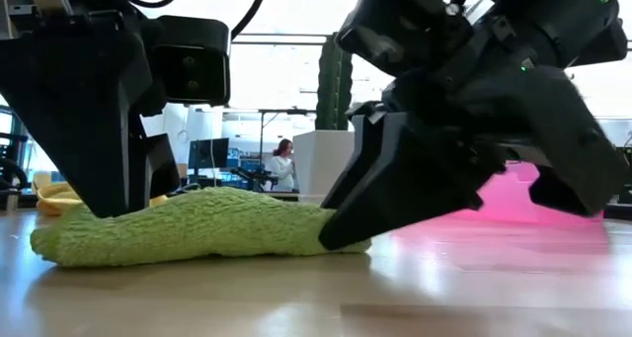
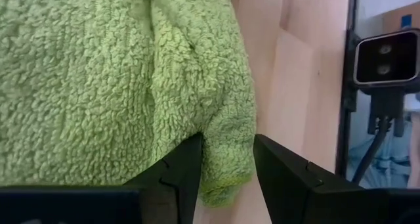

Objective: Roll microfiber towels into tight, uniform cylinder then place into a basket
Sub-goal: Roll the green towel

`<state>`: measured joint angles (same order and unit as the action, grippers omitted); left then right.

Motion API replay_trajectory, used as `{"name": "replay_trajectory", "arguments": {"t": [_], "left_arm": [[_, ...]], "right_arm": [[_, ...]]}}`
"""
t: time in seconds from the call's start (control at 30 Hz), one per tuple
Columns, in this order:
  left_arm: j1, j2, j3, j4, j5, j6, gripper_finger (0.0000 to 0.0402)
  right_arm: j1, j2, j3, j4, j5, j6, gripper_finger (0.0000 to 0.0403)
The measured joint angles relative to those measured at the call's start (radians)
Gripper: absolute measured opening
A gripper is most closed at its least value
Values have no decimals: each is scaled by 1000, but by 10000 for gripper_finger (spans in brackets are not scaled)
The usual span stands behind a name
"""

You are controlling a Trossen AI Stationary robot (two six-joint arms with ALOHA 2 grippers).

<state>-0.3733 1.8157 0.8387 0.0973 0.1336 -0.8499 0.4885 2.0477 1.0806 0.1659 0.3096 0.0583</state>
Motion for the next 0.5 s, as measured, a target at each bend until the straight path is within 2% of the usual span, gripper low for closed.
{"name": "replay_trajectory", "arguments": {"t": [0.13,0.27,0.5], "left_arm": [[0,1,-1,26,5,-11,131],[-1,1,-1,30,0,0,131],[-8,-47,0,-9,-66,184,131]], "right_arm": [[0,-3,2,-24,-3,78,16],[-2,-3,2,-38,-38,122,15],[-3,-3,1,-38,-196,160,4]]}}
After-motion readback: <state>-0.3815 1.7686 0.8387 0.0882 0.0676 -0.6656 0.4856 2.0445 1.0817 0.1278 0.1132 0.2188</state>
